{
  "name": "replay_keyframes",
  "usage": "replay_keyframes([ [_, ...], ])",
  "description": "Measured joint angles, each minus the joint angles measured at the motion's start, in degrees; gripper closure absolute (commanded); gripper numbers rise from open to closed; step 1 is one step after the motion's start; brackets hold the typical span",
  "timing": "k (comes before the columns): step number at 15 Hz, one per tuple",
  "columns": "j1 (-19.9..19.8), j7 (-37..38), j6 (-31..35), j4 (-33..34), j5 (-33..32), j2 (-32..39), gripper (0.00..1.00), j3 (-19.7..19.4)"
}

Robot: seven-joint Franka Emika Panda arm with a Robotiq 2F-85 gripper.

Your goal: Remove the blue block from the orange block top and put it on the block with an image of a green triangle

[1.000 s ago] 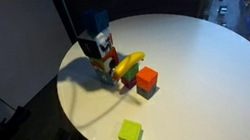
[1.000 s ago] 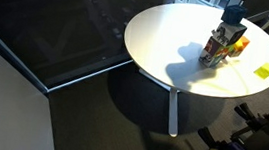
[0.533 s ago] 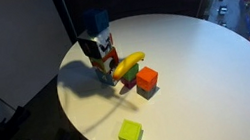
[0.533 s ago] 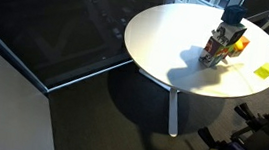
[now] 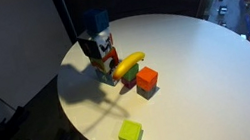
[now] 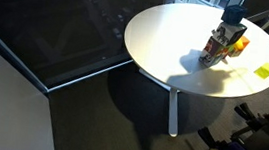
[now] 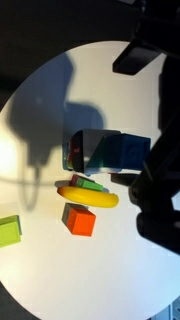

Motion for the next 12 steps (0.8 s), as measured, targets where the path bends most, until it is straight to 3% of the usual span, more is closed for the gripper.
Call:
replay_keyframes([
  [12,0.12,8.18,-8.74,-0.1,-0.04,-6.89,0.0,1.98],
])
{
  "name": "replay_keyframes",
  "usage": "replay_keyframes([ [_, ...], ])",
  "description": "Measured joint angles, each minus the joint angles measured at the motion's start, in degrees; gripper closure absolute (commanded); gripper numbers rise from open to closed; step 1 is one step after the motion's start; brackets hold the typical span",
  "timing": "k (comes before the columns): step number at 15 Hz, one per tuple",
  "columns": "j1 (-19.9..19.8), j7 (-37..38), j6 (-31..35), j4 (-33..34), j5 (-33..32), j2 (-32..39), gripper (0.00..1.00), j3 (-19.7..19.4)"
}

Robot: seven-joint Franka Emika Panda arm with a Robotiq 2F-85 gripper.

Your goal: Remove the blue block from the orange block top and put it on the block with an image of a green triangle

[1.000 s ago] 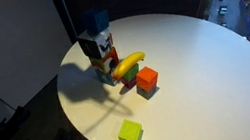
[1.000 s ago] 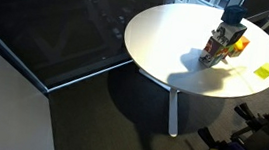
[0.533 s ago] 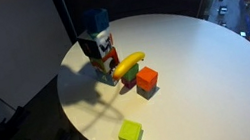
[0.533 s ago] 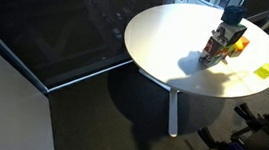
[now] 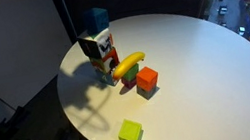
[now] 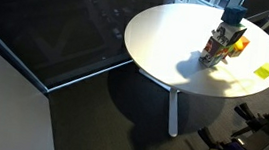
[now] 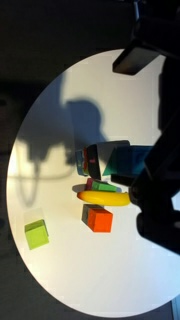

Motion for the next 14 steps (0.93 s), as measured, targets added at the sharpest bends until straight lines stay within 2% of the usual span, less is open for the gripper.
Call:
replay_keyframes([
  [5,0.0,2.11,-4.15,-0.28,-0.74,-2.21,0.0,0.1],
  [14,0.0,1.91,-4.15,-2.3,-1.12,-4.73,0.0,0.01],
])
